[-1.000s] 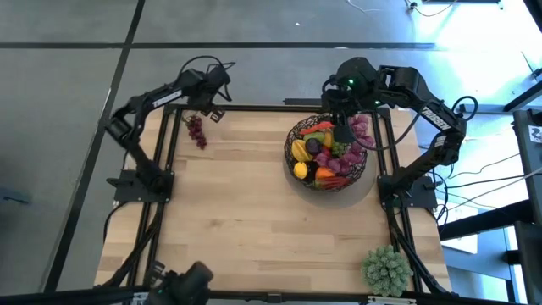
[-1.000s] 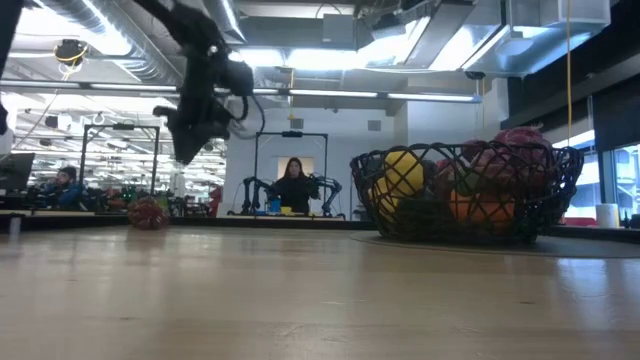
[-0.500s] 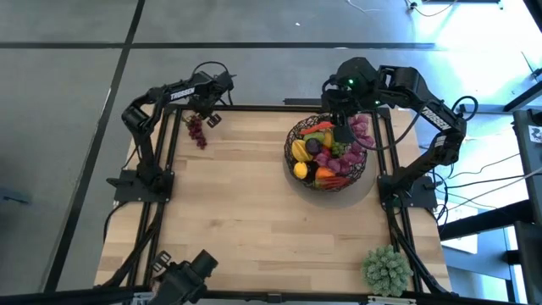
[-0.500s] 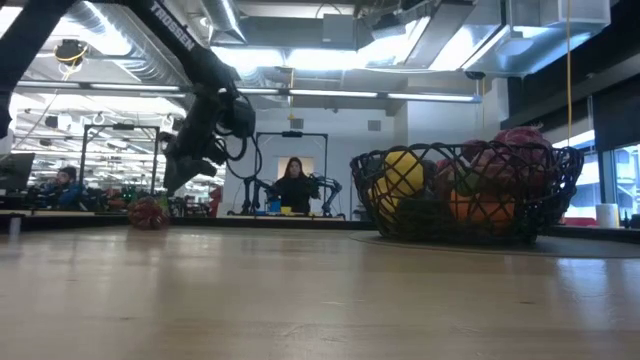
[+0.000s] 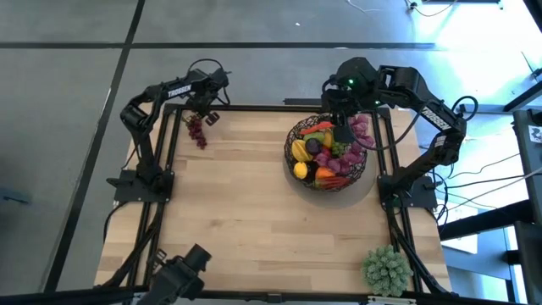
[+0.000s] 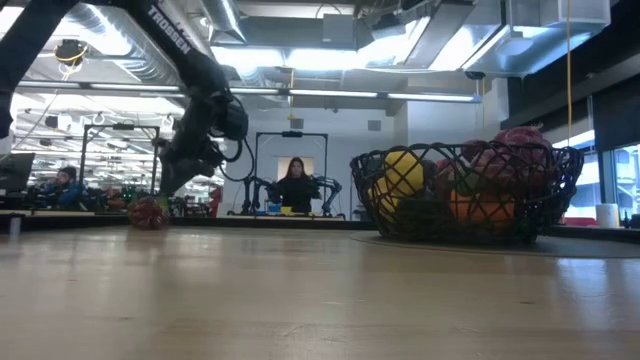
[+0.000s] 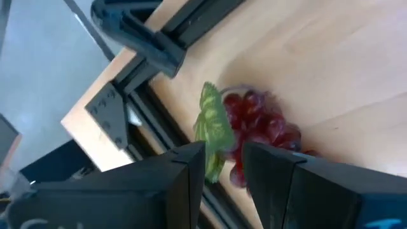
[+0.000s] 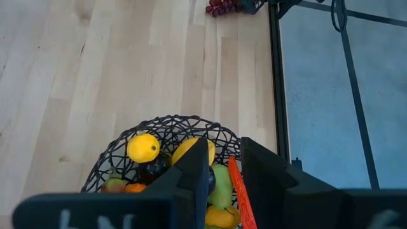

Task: Build produce basket
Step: Put the purple grapes into the black wire basket

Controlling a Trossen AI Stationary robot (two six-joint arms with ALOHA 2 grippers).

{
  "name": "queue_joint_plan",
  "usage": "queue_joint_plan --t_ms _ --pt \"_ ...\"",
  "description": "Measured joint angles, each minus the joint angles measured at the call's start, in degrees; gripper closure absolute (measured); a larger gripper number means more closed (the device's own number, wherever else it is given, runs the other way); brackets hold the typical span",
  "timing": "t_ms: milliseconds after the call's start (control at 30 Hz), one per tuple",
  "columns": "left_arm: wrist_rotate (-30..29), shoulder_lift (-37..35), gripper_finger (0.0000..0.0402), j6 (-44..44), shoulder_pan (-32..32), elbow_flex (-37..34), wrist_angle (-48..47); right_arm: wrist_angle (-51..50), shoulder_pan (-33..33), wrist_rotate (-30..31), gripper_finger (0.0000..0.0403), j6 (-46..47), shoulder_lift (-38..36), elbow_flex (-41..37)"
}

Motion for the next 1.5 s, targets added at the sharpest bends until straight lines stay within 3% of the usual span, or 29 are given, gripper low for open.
queue_joint_plan --t_ms 967,1133,1500 --pt "0.7 0.0 0.0308 3.4 2.3 -1.2 2.9 0.0 0.0 0.0 0.0316 0.0 0.0 0.0" --pt "3.3 0.3 0.0308 3.4 2.2 -1.2 3.0 0.0 0.0 0.0 0.0316 0.0 0.0 0.0" --pt "0.8 0.6 0.0308 4.9 2.7 -1.3 3.8 0.0 0.0 0.0 0.0316 0.0 0.0 0.0"
